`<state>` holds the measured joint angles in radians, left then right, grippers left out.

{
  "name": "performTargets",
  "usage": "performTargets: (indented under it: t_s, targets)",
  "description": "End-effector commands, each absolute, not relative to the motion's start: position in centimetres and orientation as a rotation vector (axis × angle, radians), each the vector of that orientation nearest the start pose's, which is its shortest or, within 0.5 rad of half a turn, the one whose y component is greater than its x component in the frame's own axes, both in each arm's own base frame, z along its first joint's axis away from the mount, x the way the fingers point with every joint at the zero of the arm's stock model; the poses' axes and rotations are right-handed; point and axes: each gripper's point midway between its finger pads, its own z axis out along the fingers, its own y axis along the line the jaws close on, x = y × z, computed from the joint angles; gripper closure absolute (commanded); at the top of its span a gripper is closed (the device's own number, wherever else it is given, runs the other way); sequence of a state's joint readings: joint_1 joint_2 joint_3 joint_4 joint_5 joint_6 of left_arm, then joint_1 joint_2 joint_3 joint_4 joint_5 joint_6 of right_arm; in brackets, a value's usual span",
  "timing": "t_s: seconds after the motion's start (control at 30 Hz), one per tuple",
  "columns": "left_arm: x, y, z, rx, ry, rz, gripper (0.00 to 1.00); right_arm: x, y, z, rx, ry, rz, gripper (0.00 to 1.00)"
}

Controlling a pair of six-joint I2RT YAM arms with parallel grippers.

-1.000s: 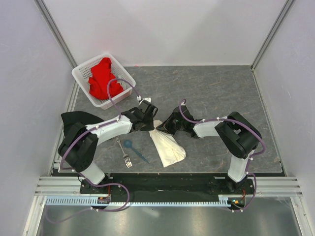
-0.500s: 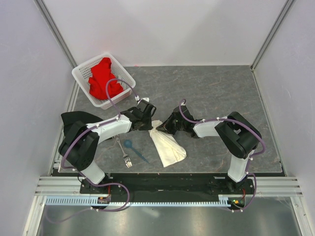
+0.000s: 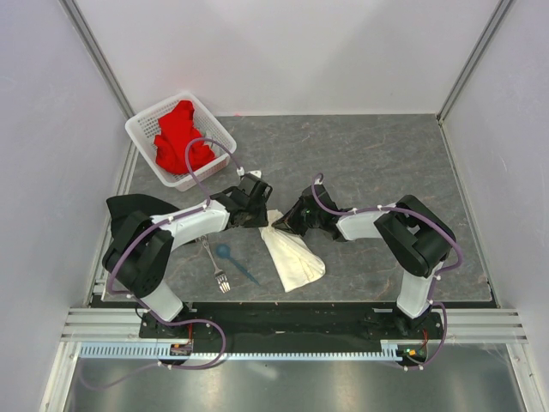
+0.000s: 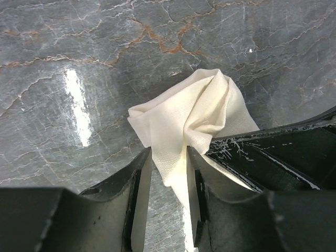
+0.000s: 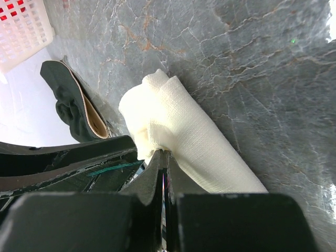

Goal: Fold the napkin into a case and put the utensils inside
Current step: Stuff the top corner of the smaller-rectangle-folded napkin into the folded napkin.

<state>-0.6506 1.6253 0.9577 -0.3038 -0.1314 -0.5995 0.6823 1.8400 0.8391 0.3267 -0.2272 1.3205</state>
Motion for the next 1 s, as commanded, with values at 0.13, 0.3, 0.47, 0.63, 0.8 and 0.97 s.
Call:
performTargets:
  t_s: [0.13,0.3,0.47,0.63,0.8,0.97]
  targets:
    - [31.5,-23.9,5.2,-0.011,2.532,-0.366,0.82,30.8,35.6,5.9,0.630,2.444,1.233,1.00]
    - [31.3,-24.7,6.7,-0.007,2.520,-0.450,0.98,30.0,36.0,5.8,0.641,2.481,1.216,1.00]
    - [30.7,-25.8,7.7,-0.025,2.512,-0.586,0.98,29.0,36.7,6.4,0.608,2.501,1.155,1.00]
    - [29.6,-26.2,7.9,-0.064,2.508,-0.731,0.98,27.7,36.5,5.1,0.653,2.525,1.118,1.00]
    - [28.4,-26.5,8.0,-0.090,2.502,-0.834,0.98,28.5,37.2,6.2,0.591,2.469,1.129,1.00]
    - [26.2,-26.2,5.5,-0.132,2.568,-0.887,0.98,31.2,39.0,6.7,0.479,2.405,1.176,1.00]
